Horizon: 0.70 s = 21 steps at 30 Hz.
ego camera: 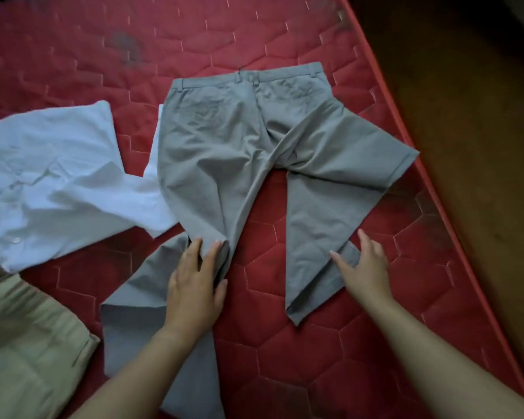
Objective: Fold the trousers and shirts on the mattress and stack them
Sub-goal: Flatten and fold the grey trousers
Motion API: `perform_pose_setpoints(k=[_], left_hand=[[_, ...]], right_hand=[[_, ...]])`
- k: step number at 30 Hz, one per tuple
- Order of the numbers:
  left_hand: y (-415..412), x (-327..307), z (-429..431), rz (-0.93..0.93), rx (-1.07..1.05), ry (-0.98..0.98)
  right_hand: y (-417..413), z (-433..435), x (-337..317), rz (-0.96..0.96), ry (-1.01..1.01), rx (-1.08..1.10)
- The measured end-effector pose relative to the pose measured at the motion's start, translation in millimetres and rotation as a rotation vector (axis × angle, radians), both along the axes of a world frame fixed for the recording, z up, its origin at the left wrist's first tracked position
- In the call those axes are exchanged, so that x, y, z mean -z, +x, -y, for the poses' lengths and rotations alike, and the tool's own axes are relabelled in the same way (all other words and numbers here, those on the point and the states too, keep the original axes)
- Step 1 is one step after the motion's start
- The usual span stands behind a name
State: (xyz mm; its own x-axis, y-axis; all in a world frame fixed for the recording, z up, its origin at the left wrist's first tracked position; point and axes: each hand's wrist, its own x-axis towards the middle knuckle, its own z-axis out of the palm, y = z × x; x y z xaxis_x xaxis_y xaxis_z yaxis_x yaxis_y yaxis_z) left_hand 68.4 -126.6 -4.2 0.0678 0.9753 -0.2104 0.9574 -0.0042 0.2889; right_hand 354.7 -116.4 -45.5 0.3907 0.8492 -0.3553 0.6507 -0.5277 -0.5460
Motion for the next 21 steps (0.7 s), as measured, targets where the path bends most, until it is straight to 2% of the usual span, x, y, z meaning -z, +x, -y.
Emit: perform_pose_setpoints(k=[3, 6, 10, 15, 18, 21], left_hand=[[8, 1, -15, -0.078, 0.039, 0.084], [29, 1, -40, -0.166, 0.107, 0.213], [71, 11, -87, -0.119, 0.206, 0.212], [97, 39, -148, 0.170, -0.062, 0.071], [93, 47, -159, 0.391, -0.123, 0.103], [81, 40, -159, 0.533, -0.209, 0.143]], right_hand=[[-5, -16, 9, -0.015, 0.055, 0.068], [4, -22, 16, 0.031, 0.105, 0.025], [36, -47, 21, 0.081, 0.237, 0.067], [80, -121, 19, -0.111, 0.351, 0.257], [87, -164, 5, -0.237, 0.389, 0.420], [83, -188, -30, -0.197, 0.502, 0.338]])
